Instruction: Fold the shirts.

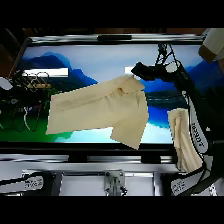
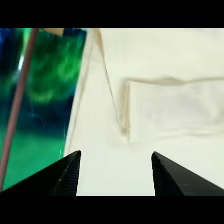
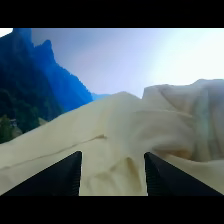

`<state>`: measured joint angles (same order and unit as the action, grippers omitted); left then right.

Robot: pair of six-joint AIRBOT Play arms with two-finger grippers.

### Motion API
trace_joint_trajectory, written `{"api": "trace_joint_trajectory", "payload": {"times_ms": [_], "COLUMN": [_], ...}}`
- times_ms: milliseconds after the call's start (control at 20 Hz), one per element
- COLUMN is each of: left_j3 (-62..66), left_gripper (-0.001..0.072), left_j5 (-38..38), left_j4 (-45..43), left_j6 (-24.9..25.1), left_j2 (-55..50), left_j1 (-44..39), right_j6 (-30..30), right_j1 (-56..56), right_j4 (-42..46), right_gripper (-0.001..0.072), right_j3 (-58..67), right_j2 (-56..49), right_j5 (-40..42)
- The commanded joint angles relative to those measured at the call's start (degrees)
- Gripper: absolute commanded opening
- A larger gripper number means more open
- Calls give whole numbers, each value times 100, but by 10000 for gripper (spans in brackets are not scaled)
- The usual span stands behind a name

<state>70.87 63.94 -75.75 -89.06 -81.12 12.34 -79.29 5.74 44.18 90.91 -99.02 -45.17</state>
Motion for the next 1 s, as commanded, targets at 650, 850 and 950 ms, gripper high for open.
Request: {"api": "trace_joint_trajectory", "payload": {"times_ms": [650, 850, 950], "left_j3": [-3445, -3523, -3523], "left_gripper": [542, 536, 536], "left_j5": [131, -562, -793], "left_j4": [979, 1781, 1799], "left_j6": [1252, 1515, 1510], "left_j2": [1189, 1185, 1185], "left_j1": [1838, 1827, 1799], "right_j6": [-15, 2, -2], "right_j1": [-1510, -1373, -1373], "right_j4": [2555, 2533, 2522], "right_gripper": [503, 503, 503], "right_j3": [-1185, -1440, -1469], "right_j2": [1773, 1794, 1794], "right_j5": [-4824, -4605, -4496]}}
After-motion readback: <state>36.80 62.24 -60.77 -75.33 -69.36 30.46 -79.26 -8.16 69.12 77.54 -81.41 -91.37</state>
